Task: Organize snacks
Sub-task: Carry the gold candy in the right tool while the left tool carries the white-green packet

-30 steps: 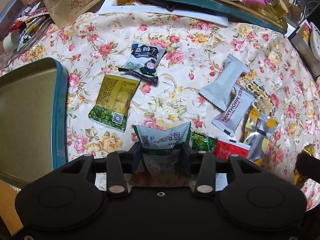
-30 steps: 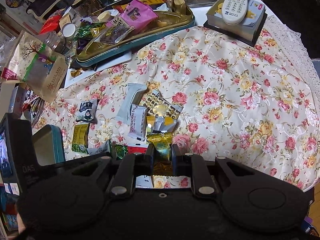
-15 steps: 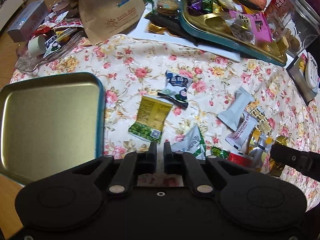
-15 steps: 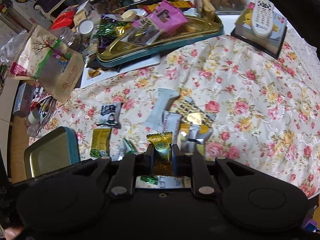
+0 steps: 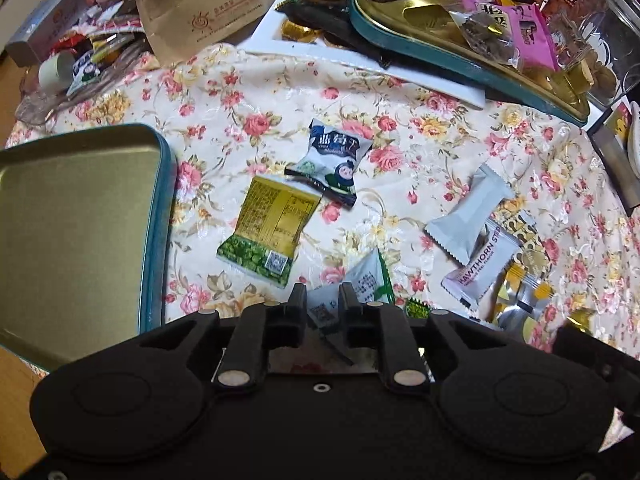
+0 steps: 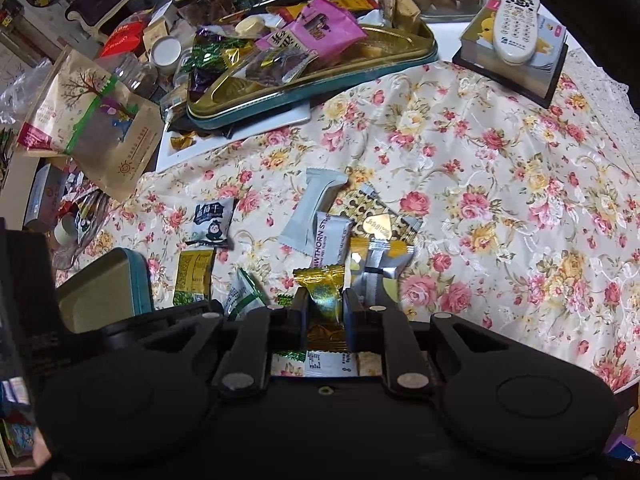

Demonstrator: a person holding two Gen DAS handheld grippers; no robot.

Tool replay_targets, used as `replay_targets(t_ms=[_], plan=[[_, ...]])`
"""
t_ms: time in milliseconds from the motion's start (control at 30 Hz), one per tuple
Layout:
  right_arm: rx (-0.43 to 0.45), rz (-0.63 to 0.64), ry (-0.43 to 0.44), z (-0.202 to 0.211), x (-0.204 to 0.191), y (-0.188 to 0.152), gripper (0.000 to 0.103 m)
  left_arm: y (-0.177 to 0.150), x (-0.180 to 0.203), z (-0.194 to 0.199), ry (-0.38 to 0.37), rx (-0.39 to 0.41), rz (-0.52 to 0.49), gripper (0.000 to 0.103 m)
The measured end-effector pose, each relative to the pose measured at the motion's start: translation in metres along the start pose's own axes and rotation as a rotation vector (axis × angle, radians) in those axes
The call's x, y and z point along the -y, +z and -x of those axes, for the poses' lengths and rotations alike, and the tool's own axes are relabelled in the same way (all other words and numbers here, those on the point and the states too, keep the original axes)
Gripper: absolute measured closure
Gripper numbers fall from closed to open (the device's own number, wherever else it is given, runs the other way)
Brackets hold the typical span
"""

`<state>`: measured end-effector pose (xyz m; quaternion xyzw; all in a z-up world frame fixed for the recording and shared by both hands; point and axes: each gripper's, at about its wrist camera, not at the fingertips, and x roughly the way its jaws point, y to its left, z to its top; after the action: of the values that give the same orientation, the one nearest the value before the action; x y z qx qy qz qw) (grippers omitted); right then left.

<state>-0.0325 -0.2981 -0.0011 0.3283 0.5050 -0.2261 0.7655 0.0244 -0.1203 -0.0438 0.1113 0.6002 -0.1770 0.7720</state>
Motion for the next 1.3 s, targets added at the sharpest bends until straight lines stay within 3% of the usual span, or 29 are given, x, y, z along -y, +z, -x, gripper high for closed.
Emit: replay_targets(t_ms=[133,267,367,433,467,767,1033,1100,1200,1300], plan=[[0.013,-0.005,0.000,0.006,0.007,0.000,0.084,0.001,0.003,-0.007,0.029,0.000,-0.005,0.077],[0.011,-0.028,0.017,0.009,0.012,0.002,0.084,0.005,-0.007,0.001,-0.063,-0.025,0.049,0.076],[0.027,-0.032,0.033,0.015,0.011,0.004,0.084,0.005,-0.012,0.014,-0.112,-0.002,0.071,0.076],[0.032,-0.037,0.044,0.017,0.010,0.005,0.084,0.004,-0.012,0.019,-0.116,0.013,0.065,0.073],[0.033,-0.039,0.050,0.018,0.010,0.006,0.084,0.003,-0.012,0.019,-0.118,0.017,0.062,0.065],[0.051,-0.019,0.076,0.024,-0.002,0.008,0.084,-0.005,0.001,0.003,-0.052,-0.019,-0.013,0.062],[0.034,-0.019,0.083,0.023,0.001,0.005,0.084,-0.002,0.000,-0.004,-0.071,0.012,0.031,0.055],[0.034,-0.029,0.084,0.024,0.003,0.005,0.084,-0.001,-0.001,-0.008,-0.086,0.008,0.047,0.043],[0.038,-0.044,0.091,0.027,0.006,0.007,0.084,-0.002,0.003,-0.019,-0.121,-0.027,0.046,0.042],[0.047,-0.048,0.094,0.029,0.009,0.008,0.084,-0.004,0.014,-0.023,-0.076,-0.018,0.022,0.045]])
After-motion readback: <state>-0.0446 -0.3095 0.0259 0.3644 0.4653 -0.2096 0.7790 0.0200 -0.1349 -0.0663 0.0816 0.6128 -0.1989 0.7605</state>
